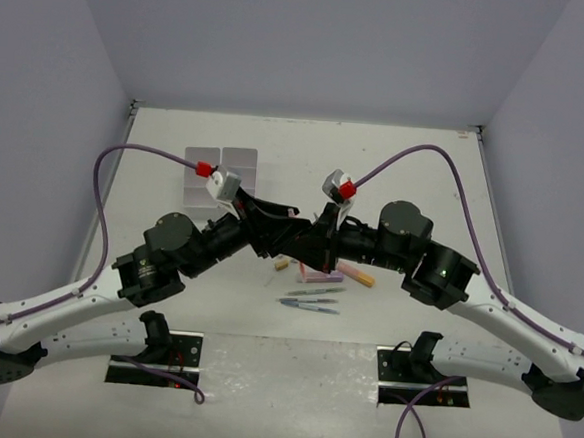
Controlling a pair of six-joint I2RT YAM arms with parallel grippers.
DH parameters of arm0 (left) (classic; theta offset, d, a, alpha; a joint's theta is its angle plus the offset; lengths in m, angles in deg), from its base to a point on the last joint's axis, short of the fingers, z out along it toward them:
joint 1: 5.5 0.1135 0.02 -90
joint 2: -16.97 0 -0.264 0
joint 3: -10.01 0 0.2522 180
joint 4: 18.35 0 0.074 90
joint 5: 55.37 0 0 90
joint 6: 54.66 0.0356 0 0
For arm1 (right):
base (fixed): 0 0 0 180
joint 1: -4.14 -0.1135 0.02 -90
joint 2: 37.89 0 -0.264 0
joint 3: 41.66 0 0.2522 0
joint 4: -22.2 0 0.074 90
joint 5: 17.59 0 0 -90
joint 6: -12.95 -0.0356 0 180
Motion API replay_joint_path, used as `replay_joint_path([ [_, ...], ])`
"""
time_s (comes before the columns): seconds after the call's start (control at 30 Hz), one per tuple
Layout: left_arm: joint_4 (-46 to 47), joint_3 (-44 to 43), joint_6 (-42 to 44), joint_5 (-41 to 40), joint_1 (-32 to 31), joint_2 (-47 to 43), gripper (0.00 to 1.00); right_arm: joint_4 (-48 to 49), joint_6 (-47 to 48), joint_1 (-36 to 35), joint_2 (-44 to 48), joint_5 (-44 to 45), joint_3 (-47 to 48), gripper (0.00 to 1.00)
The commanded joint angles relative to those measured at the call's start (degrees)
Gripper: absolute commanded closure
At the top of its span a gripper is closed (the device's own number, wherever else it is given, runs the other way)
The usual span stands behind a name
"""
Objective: Sort the stationery into containers
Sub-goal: Place the pen in the storage box.
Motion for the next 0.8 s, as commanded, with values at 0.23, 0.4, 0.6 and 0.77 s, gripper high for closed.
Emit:
replay_joint_path([
  [0.23, -5.3, -3.0, 3.2, -1.3, 0.0, 0.9, 1.00, 4.7, -1.4, -0.6, 1.7, 2.5, -1.9, 1.00],
  [0.4, -15.1, -8.0, 5.5, -18.6, 0.2, 3.2, 1.00, 2.6, -2.5, -0.6, 3.8, 5.9, -6.3, 0.01],
  [0.6, -22.8, -16.8, 5.0, -35.5, 8.8, 12.5, 1.00, -3.9, -4.4, -0.6, 16.1, 18.8, -14.5, 0.01],
  [0.77, -20.9, -21.3, 5.1, -37.5, 22.4, 23.9, 1.00, -9.5, -5.6, -0.6, 26.6, 23.6, -17.4, 0.01],
])
